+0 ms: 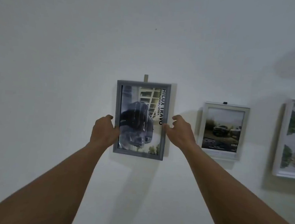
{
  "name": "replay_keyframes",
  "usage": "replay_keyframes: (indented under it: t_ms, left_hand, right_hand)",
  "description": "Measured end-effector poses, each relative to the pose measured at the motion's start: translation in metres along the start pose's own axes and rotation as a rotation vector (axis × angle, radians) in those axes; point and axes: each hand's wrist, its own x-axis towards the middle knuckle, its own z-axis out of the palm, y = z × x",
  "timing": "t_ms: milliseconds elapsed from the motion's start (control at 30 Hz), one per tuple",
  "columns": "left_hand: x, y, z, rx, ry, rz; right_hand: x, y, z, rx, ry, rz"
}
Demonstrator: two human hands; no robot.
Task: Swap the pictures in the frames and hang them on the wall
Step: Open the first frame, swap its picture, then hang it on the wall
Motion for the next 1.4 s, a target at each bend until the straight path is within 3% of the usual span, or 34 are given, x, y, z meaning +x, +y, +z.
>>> replay_keyframes:
  t_ms: [400,600,1000,1233,1400]
  left_hand:
    - [0.026,-0.023,0.046,-0.381,0.086,-0.095]
    - [0.033,-0.028,0.041,-0.458,0.008,-0.105]
    - [0.027,-0.012,-0.003,-0.592,-0.001,0.091]
    - [-0.031,-0.002,-0.016,-0.676,-0.117,0.134]
    - [-0.106,-0.001,0.008,-0.718,-0.222,0.044]
  right_hand:
    - [0.024,0.004,0.055,0.325,0.099,0.05]
    - [0.027,0.004,0.058,0.394,0.145,0.024]
    - [0.015,-0.006,0.03,0.486,0.149,-0.099]
    - [-0.047,0.016,-0.001,0.557,0.079,-0.059]
    - [-0.115,0.062,-0.019,0.578,0.015,0.062]
